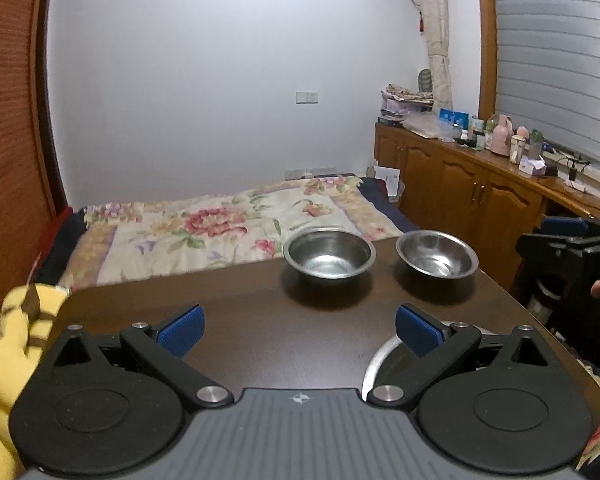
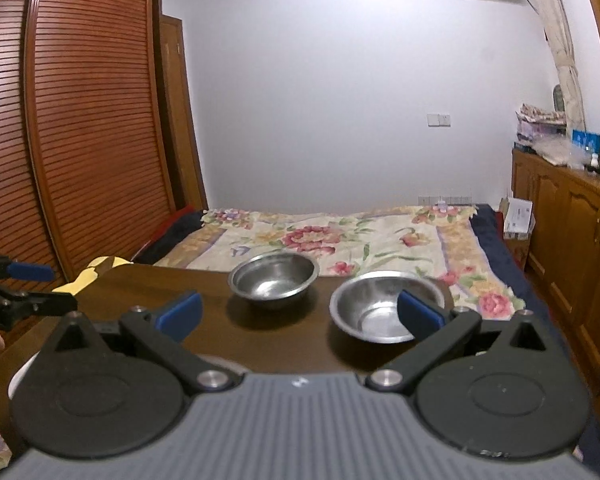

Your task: Organize plates and bowls

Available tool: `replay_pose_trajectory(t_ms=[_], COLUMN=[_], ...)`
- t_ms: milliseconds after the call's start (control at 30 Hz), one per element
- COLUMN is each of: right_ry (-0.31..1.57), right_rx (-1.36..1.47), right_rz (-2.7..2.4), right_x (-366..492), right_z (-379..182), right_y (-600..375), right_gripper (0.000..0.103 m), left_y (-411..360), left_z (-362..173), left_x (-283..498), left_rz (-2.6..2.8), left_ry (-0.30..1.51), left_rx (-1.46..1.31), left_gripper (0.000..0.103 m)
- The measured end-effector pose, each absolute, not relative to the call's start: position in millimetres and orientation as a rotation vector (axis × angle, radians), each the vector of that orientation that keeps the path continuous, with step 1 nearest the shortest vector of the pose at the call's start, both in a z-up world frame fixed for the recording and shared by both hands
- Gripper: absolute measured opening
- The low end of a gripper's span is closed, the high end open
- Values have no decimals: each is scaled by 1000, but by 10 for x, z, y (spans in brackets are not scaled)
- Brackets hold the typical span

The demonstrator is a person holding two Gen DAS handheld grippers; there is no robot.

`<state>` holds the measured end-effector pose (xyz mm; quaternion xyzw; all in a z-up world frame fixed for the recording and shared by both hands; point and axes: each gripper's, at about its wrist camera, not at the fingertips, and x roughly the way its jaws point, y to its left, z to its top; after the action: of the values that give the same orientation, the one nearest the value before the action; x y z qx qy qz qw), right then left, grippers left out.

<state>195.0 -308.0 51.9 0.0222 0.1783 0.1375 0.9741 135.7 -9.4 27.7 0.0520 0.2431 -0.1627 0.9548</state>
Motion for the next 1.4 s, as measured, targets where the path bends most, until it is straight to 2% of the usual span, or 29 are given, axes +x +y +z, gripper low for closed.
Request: replay_pose_trajectory(t_ms=[333, 600, 667, 1000, 1067, 1100, 1133, 1200, 1267, 1400], right_ry=[342, 385, 398, 501, 524, 536, 551, 575, 597, 647], right_rx=[-17, -29, -40, -50, -48, -50, -51, -46, -39, -6], right_rz=[296, 334, 344, 400, 412, 415, 420, 430, 435, 439], right_x=[2318, 2697, 2777, 3280, 3376, 3419, 3469, 3549, 3628, 3751], right_z=[812, 748, 725, 500, 441, 412, 375, 319, 261, 164], right_y=[-3053, -3009, -2966, -2847, -2829, -2816, -2801, -2773, -2756, -2756], right_gripper=[103, 103, 103, 103, 98, 91, 88, 87, 82, 72], left_y=[-80, -179, -220, -403, -427, -438, -449, -454, -453, -452], left_z=[470, 344, 314, 73, 3, -37, -79, -149, -207, -321], left_x=[1852, 2219, 2313, 2797, 2902, 2954, 3010, 3106, 3186, 3331], left_rz=[-396, -436, -434, -465, -467, -465, -462, -456, -452, -459], left_ry=[468, 507, 514, 548, 570, 582, 595, 614, 632, 677], left_rx=[113, 135, 140, 154, 155, 156, 158, 155, 147, 110], left_gripper=[103, 77, 73, 67, 64, 60, 58, 52, 46, 45])
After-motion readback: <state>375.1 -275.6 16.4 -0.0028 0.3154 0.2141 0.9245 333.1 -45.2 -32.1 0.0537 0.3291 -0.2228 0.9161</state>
